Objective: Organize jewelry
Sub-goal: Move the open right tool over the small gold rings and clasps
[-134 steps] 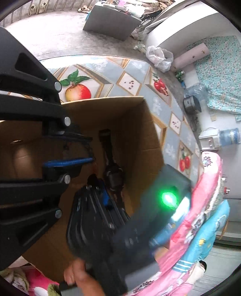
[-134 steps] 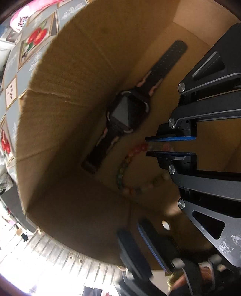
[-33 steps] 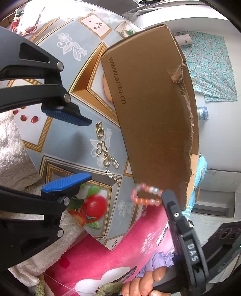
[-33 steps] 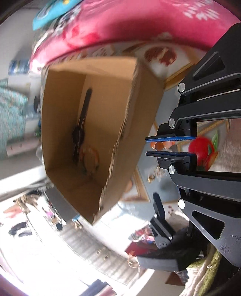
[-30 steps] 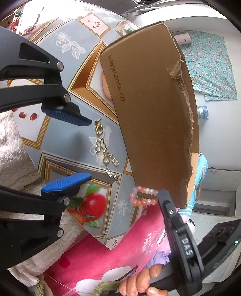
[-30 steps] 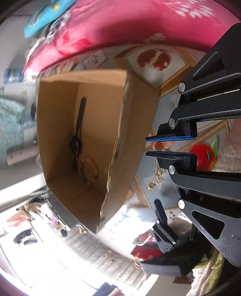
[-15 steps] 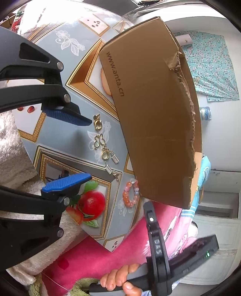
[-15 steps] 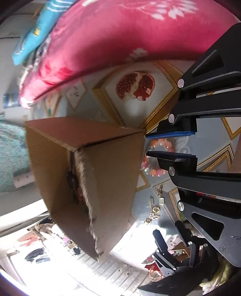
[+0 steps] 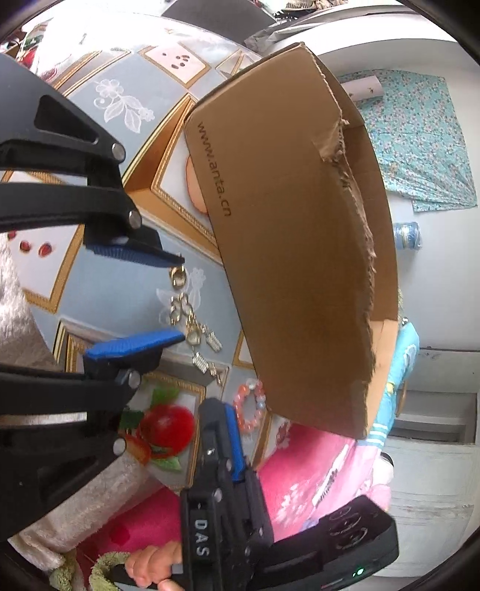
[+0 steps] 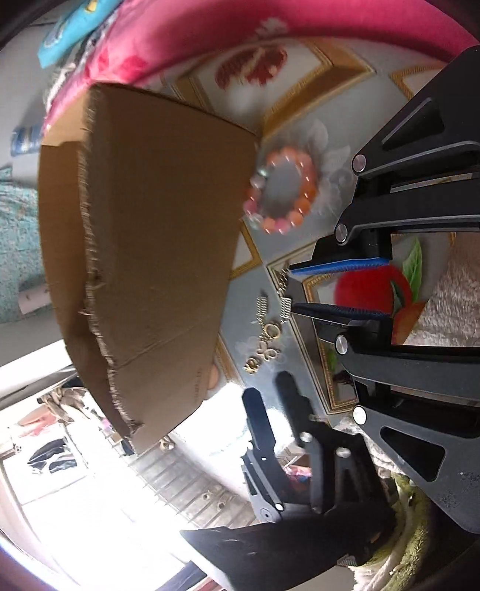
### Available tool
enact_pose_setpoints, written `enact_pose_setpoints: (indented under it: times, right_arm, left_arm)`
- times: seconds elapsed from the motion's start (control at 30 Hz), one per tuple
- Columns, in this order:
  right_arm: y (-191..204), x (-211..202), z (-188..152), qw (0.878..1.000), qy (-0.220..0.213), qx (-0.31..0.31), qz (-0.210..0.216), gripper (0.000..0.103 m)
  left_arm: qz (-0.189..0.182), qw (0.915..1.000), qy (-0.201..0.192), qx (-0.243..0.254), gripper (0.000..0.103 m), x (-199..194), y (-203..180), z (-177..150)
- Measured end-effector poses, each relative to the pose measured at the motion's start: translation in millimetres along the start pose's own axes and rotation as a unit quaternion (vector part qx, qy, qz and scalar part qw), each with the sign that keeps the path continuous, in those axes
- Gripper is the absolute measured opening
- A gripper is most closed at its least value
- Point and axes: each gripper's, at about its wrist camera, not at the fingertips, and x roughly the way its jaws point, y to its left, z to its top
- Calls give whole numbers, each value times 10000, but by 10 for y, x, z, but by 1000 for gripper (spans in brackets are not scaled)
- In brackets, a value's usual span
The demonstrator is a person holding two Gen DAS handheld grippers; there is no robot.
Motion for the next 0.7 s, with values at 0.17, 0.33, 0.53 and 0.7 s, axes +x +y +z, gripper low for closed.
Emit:
enact_pose_setpoints:
  times: [0.17,0.33,0.53,0.7]
  right_arm:
    - [-17,13,18,9999,14,109,79,17]
    - [-32,33,50,9998,40,138,125,17]
    - [-57,32,73,9997,34,165,202,17]
    - [-81,16,92,9995,7,180,258,17]
  left_arm:
    - [106,9999,85,-33,20,59,119,42]
    - [17,9997,139,196,13,105,127,83]
    - [-241,9979,332,504,13,212,93,131]
    - [-299,9968,437,591,13,256,125,177]
